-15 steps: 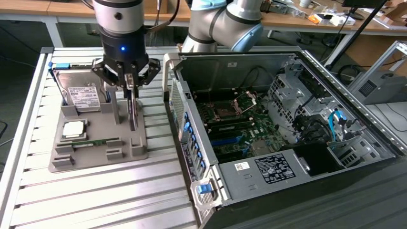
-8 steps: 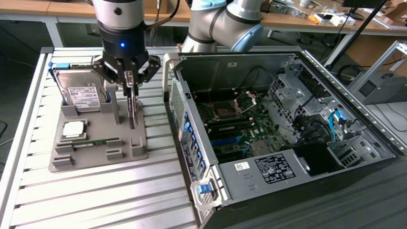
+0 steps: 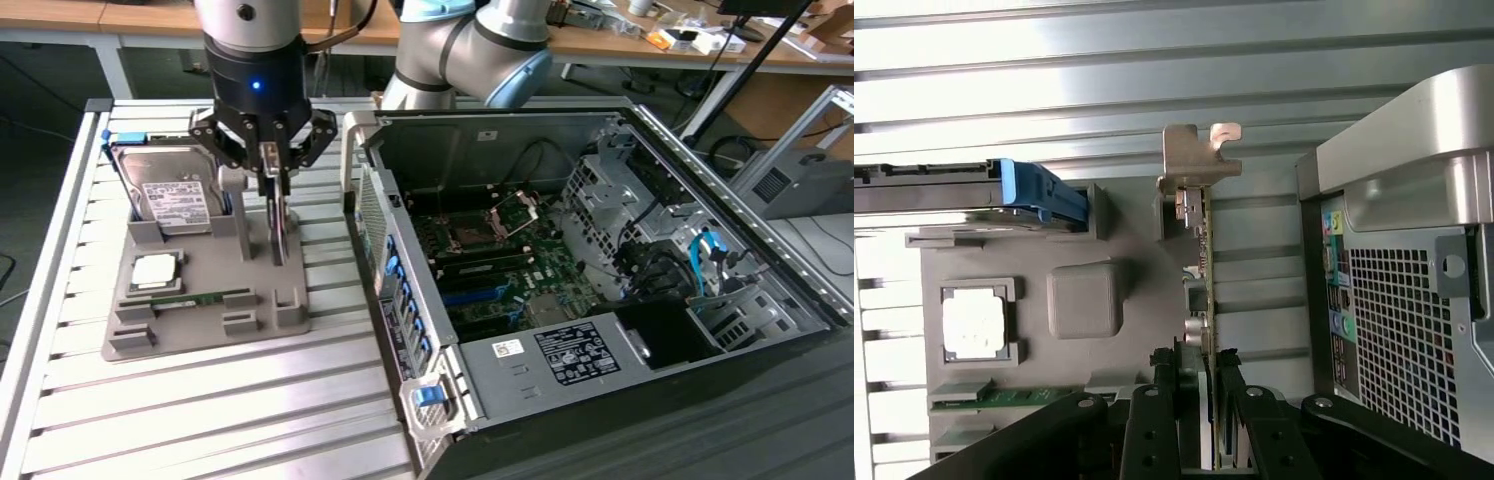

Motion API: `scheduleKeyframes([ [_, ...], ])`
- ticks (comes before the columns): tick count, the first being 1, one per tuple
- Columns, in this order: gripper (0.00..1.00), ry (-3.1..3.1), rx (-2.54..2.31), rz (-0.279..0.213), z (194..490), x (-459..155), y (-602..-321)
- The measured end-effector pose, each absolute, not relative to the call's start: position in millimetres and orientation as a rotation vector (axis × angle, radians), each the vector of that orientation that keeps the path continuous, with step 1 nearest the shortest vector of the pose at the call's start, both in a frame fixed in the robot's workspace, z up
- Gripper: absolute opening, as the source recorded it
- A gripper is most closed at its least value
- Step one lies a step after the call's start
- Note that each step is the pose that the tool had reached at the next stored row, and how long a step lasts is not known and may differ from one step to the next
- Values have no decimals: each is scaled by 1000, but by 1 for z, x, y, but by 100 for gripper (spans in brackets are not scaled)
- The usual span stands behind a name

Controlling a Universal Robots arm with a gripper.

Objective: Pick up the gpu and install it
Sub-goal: 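Pick up the gpu and move the gpu toward the slot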

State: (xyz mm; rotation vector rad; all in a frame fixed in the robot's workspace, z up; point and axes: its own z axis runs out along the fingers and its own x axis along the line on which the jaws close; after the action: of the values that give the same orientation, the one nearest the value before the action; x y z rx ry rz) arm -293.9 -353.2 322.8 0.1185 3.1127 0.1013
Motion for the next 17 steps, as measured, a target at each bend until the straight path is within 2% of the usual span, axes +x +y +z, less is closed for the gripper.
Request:
scheduleKeyframes([
  [17,27,3113,118,106,332,-294,-353],
])
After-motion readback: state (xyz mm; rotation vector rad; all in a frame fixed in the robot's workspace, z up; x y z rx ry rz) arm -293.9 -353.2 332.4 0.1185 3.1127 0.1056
